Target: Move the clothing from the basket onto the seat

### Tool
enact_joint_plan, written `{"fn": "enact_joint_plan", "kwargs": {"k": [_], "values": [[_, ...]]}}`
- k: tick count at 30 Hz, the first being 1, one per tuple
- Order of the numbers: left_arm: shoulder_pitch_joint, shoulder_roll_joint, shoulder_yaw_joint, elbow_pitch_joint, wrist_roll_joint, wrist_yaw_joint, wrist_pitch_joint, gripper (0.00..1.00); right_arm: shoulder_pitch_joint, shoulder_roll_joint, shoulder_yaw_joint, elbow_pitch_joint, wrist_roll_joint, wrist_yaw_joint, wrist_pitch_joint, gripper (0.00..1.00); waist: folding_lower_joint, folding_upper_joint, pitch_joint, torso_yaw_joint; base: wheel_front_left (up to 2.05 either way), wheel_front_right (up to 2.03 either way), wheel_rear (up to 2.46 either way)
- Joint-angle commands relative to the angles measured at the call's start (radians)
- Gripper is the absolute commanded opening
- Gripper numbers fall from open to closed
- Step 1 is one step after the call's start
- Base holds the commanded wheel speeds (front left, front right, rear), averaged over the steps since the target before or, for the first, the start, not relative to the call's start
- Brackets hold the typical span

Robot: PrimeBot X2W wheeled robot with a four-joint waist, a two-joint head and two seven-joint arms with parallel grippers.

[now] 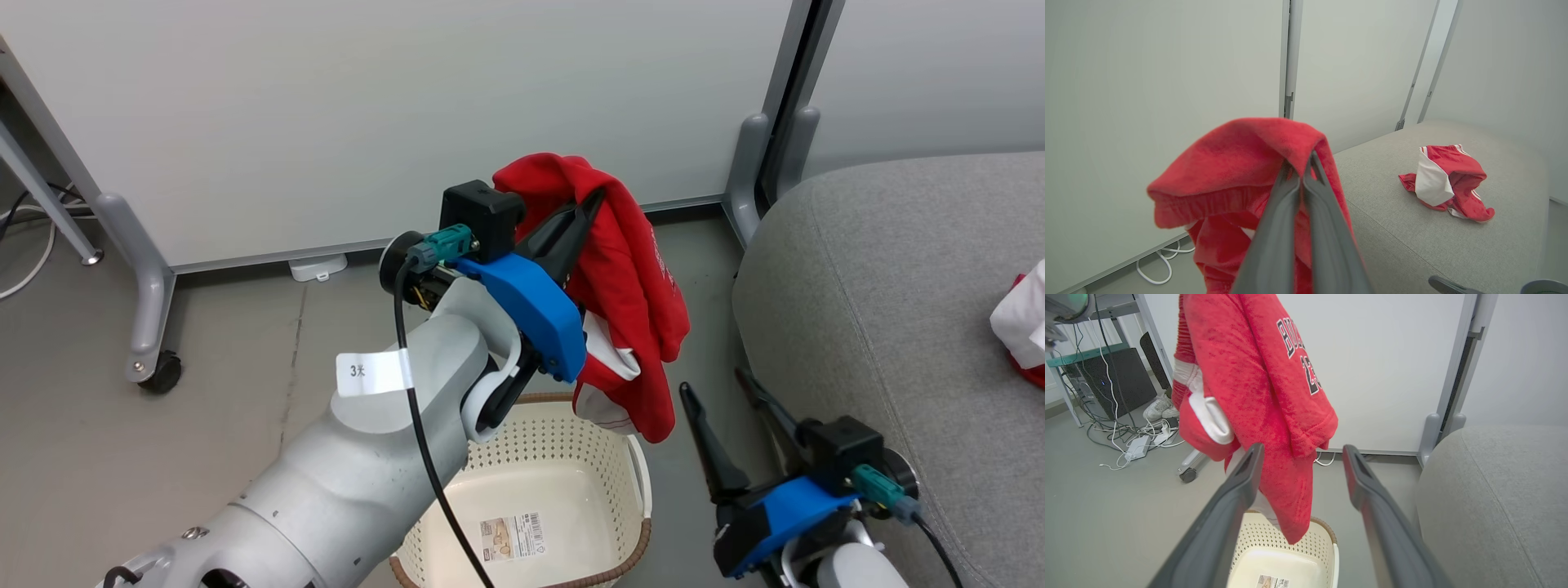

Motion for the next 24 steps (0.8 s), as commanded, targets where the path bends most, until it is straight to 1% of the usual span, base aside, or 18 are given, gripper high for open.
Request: {"fn": "enact_joint_plan", "kwargs": {"k": [1, 5, 9, 17, 24], "values": [[-0.015, 0.0, -0.008, 0.001, -0.007, 0.003, -0.008, 0.0, -0.019, -0.001, 0.019, 0.005, -0.005, 0.0, 0.005, 1.0, 0.0, -0.0001, 0.002, 0.0, 0.0, 0.0, 0.0], [-0.022, 0.0, -0.023, 0.001, -0.018, 0.007, -0.012, 0.0, -0.064, -0.001, 0.078, 0.022, 0.02, 0.0, 0.019, 1.0, 0.0, -0.0001, 0.008, 0.0, 0.0, 0.0, 0.0], [-0.026, 0.0, -0.041, -0.006, -0.027, 0.008, -0.016, 0.0, -0.135, -0.001, 0.134, 0.066, 0.051, 0.0, 0.036, 1.0, 0.0, -0.0001, 0.016, 0.003, 0.0, 0.0, 0.0], [-0.035, 0.0, -0.087, -0.029, -0.052, 0.012, -0.019, 0.0, -0.292, -0.001, 0.204, 0.231, 0.104, 0.0, 0.061, 1.0, 0.0, -0.0001, 0.033, 0.021, 0.0, 0.0, 0.0], [-0.044, 0.0, -0.125, -0.05, -0.073, 0.019, -0.021, 0.0, -0.402, -0.001, 0.23, 0.372, 0.143, 0.0, 0.017, 1.0, 0.0, -0.0001, 0.037, 0.035, 0.0, 0.0, 0.0]]}}
